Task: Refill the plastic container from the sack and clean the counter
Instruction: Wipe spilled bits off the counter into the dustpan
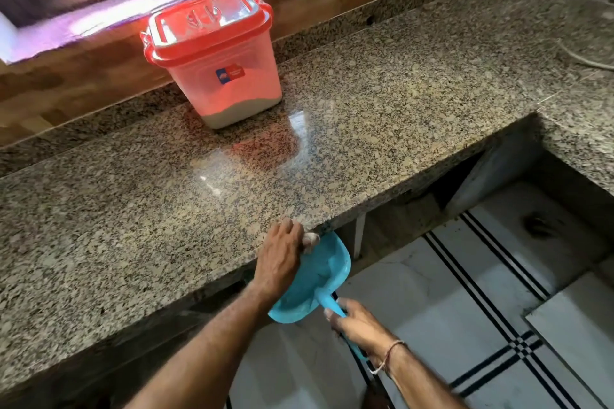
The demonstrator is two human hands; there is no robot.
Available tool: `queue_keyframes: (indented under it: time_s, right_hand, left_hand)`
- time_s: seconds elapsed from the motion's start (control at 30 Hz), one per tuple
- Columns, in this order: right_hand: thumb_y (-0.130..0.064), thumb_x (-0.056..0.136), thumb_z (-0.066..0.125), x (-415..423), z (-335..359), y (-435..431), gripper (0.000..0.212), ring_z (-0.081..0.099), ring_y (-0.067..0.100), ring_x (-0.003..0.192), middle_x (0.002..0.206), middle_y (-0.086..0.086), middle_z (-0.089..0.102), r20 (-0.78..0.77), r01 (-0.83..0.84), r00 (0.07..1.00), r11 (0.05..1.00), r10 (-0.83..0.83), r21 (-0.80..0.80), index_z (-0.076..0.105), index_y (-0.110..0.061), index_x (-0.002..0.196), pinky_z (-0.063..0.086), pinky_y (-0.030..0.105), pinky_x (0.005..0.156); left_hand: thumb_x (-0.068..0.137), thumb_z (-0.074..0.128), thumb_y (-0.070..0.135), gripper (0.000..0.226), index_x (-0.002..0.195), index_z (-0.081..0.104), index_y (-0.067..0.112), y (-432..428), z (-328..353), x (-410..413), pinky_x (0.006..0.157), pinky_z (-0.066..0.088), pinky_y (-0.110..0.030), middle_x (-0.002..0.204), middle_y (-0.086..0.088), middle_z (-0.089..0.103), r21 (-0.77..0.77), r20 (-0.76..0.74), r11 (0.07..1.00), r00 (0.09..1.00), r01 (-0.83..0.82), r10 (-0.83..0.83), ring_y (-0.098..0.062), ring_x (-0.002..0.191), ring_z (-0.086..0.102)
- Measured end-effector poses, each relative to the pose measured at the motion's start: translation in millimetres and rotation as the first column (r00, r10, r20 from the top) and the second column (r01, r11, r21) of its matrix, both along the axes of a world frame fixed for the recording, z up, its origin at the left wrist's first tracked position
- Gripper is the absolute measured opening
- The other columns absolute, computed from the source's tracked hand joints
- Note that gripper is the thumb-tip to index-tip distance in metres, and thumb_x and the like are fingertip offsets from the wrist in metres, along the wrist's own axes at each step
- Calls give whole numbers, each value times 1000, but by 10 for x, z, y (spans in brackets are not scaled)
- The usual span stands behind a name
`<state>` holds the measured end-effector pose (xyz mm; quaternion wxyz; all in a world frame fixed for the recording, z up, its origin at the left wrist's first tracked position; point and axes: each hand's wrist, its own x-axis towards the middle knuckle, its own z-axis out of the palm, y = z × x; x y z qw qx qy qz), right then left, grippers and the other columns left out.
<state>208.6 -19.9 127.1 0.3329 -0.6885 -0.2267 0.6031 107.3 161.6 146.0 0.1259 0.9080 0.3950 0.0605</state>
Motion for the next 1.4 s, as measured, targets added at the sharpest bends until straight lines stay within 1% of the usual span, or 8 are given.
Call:
queue_keyframes:
  time_s: [0.17,0.33,0.5,0.67,0.8,0.93,1.03,1.4]
  right_hand:
    - [-23,103,55,-12,-36,-54,11,50,0,56,74,-5,55,-14,12,1000,1000,-12,12,56,-14,96,40,11,49]
    - [-23,103,55,-19,-89,-121,18,53,-3,53,74,-5,55,4,0,1000,1000,0,1,51,-16,87,44,14,53]
    - [-30,99,58,-41,-121,-200,28,54,10,71,84,1,57,-22,18,1000,1000,-19,-25,60,-4,107,45,23,65]
    - [-28,101,57,-28,-158,-329,20,55,7,69,85,1,58,-32,32,999,998,-33,-56,59,-8,101,47,19,64]
    - [-27,102,56,20,-161,-364,14,54,5,65,83,3,57,-1,16,1000,998,-16,-53,57,-13,99,45,16,58]
    - [-29,101,58,12,-157,-340,29,55,7,70,85,2,58,19,11,1000,999,-10,-50,59,-3,113,46,19,62]
    - [-34,99,59,5,-141,-317,32,57,7,74,87,0,61,42,2,999,998,1,-61,60,-8,119,45,23,69]
    - [-30,101,56,7,-31,-154,22,55,4,67,77,-4,61,-8,20,1000,998,-21,-54,62,-11,110,44,17,64]
  left_hand:
    - [109,38,27,24,92,50,15,332,107,-70,67,45,-29,97,-3,50,-174,285,959,921,-223,266,-17,84,48]
    - [110,37,31,28,96,52,12,537,71,-199,62,37,-25,92,-5,51,-126,99,889,886,-440,452,-18,80,50]
    - [110,37,38,31,91,51,19,256,-23,273,55,31,-19,80,6,50,-144,174,923,909,-357,379,-3,65,39]
    - [109,41,42,33,95,57,17,603,108,341,57,43,-27,81,2,59,-376,233,890,903,-259,361,-15,70,54]
    - [108,47,34,25,89,54,20,632,173,213,61,42,-25,83,4,55,-160,205,985,973,-71,103,-11,72,50]
    - [105,52,30,29,126,68,17,448,12,215,88,54,-34,124,0,60,-94,169,987,979,132,-115,-15,105,57]
    - [107,48,31,34,136,62,21,398,-44,222,90,52,-38,130,-1,56,-28,74,984,982,178,-176,-20,111,51]
    - [110,42,27,23,88,45,20,568,98,286,55,28,-16,88,1,52,-146,-28,985,995,89,-94,-8,69,44]
